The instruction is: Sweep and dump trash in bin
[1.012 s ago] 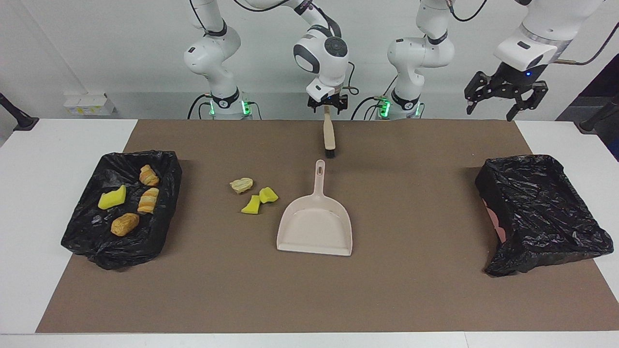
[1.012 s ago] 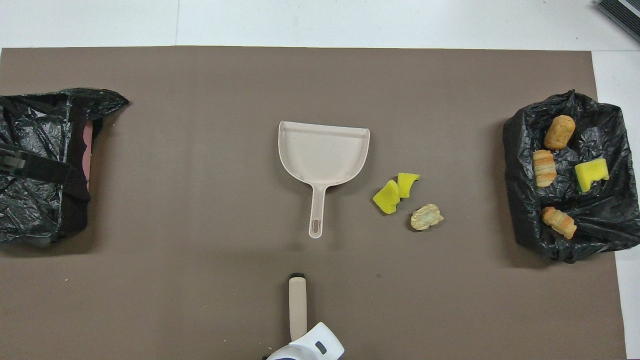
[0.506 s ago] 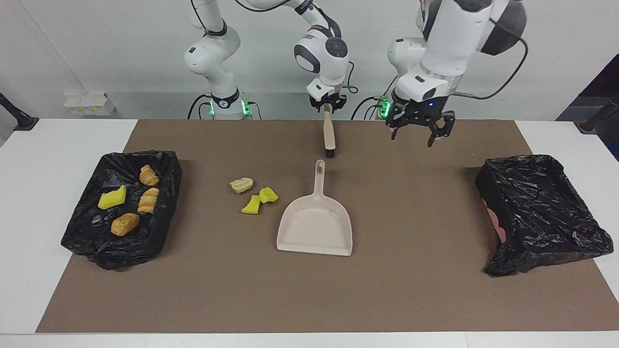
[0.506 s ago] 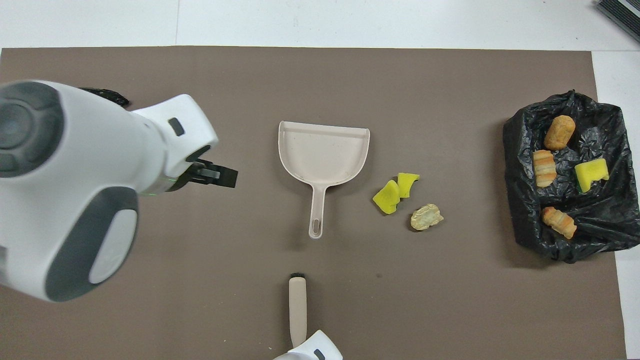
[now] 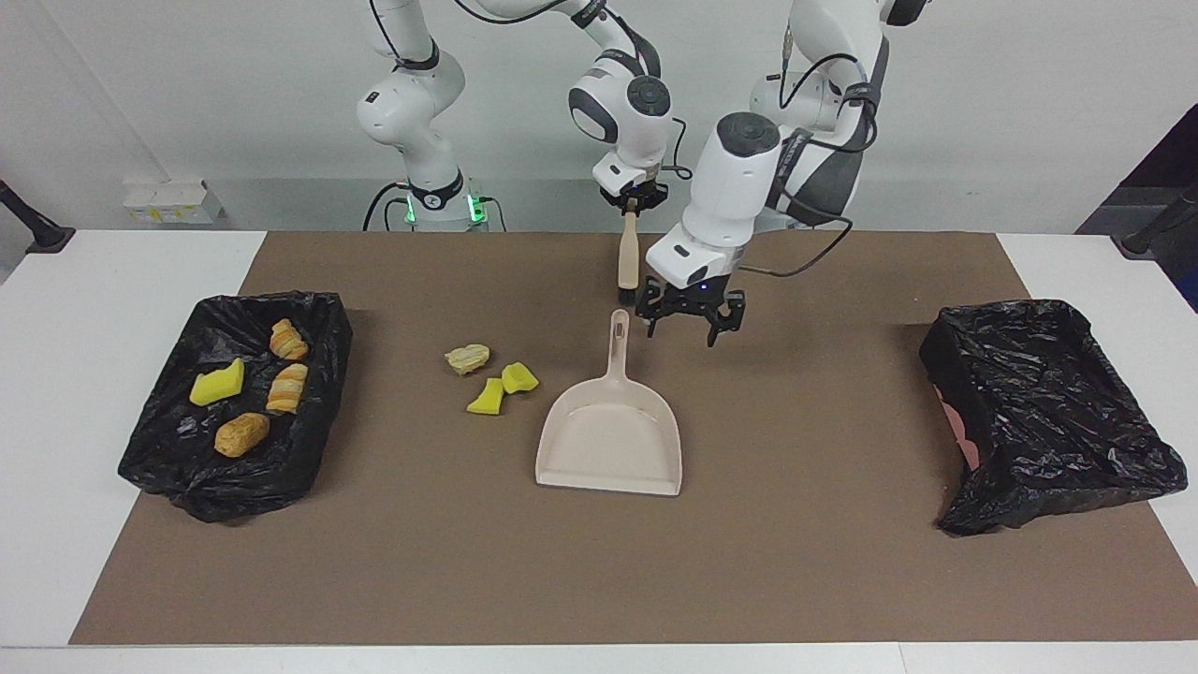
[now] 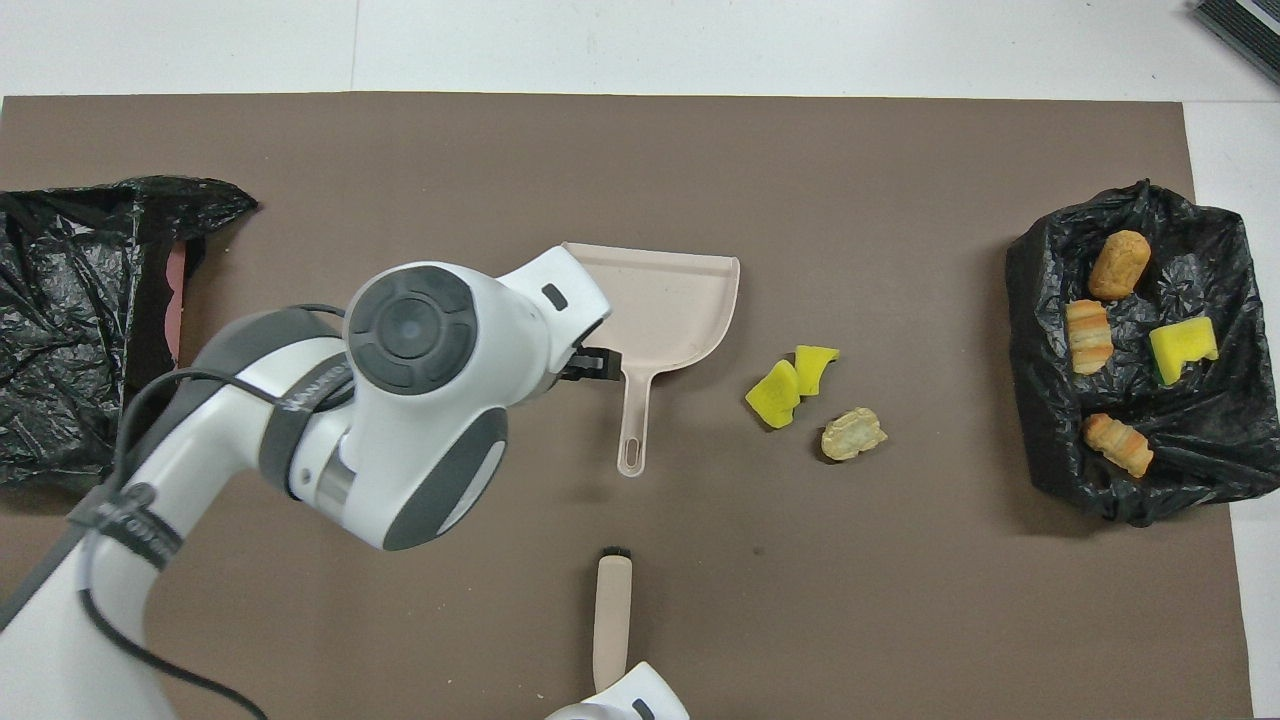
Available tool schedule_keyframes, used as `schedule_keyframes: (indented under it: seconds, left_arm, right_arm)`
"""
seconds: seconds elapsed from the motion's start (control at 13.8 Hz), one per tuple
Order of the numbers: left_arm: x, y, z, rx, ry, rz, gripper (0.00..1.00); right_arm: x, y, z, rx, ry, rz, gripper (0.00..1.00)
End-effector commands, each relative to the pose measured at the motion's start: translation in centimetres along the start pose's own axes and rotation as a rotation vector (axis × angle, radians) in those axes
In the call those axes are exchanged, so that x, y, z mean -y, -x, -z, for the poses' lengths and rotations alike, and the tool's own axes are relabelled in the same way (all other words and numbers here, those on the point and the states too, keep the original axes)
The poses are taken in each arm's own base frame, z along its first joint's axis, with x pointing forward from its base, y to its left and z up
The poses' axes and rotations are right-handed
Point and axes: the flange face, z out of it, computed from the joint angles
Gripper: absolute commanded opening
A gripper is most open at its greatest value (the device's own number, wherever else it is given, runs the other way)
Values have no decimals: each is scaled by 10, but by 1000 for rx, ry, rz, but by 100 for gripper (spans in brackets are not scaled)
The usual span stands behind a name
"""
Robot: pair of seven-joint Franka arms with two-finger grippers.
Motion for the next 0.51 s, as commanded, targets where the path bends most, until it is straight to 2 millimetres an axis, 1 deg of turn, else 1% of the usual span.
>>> schedule_keyframes:
  seconds: [0.0,0.14,0.29,0.36,0.43]
  left_arm:
    - [-28,8,-26,-4,-9,-5,100]
    - [-41,21,-42,11,-1,-3,100]
    - [-44,26,-48,6,8,-8,100]
    - [-45,32,-55,17,4,-15,100]
    - [-45,33,-58,22,3,-17,100]
  right_arm:
    - [-30,-15,36,46,-22,-47,0]
    - [-55,-30,58,60,-9,-81,0]
    - [-83,-49,79,68,-13,-87,0]
    - [-97,-59,90,52,-6,-87,0]
    - [-109,-69,97,47,7,-85,0]
